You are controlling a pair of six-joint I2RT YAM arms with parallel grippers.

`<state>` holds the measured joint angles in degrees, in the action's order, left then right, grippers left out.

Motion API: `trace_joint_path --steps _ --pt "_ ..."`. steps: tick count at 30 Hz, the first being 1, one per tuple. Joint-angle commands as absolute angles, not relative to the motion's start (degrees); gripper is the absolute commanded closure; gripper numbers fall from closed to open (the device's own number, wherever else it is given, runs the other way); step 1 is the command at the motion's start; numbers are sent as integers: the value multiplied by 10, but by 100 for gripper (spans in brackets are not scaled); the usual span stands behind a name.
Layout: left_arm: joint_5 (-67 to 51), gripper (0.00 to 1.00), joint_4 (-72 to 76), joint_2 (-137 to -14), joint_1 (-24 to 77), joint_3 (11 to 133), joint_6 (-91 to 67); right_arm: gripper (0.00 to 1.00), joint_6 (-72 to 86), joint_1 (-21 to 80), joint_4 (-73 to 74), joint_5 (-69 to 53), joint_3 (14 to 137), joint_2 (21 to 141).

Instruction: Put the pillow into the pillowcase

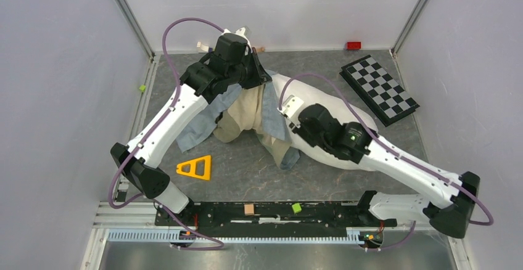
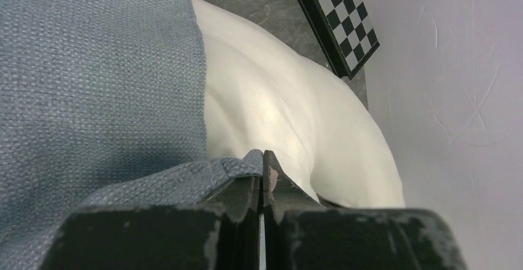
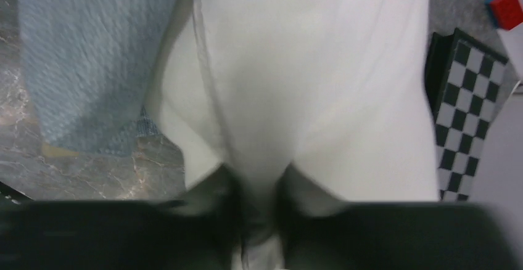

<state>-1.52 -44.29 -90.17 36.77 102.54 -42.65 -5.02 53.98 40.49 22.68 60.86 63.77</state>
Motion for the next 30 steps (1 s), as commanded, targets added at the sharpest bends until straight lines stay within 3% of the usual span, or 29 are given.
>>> trace_joint_path --steps 1,2,4,8,11,16,20,22,24,26,28,30 --pt "-21 97 -419 -861 371 1067 -393 90 -28 544 412 210 761 687" --pt "-24 98 -431 -865 375 1088 -384 99 -20 546 412 149 812 698" --pt "-36 98 -454 -880 382 1137 -367 100 -1 548 415 51 907 723" --pt "-54 98 -465 -921 397 1188 -364 100 31 524 427 35 1005 768" --pt "-61 97 -470 -949 402 1210 -374 100 64 414 385 -74 955 776" --pt "-59 94 -472 -1003 408 1230 -384 100 91 266 250 -209 750 785" --pt "-63 64 -492 -1057 420 1263 -358 100 102 168 186 -238 652 840" --pt "-44 35 -505 -1062 426 1269 -339 100 95 146 185 -203 650 864" --pt "-11 16 -507 -1040 431 1246 -316 88 82 140 201 -160 670 878" --pt "40 6 -507 -1009 430 1207 -293 53 74 141 217 -109 699 882" --pt "92 1 -506 -982 431 1161 -265 25 71 140 238 -60 728 876" --pt "115 0 -504 -971 431 1120 -246 17 72 140 243 -37 742 858"
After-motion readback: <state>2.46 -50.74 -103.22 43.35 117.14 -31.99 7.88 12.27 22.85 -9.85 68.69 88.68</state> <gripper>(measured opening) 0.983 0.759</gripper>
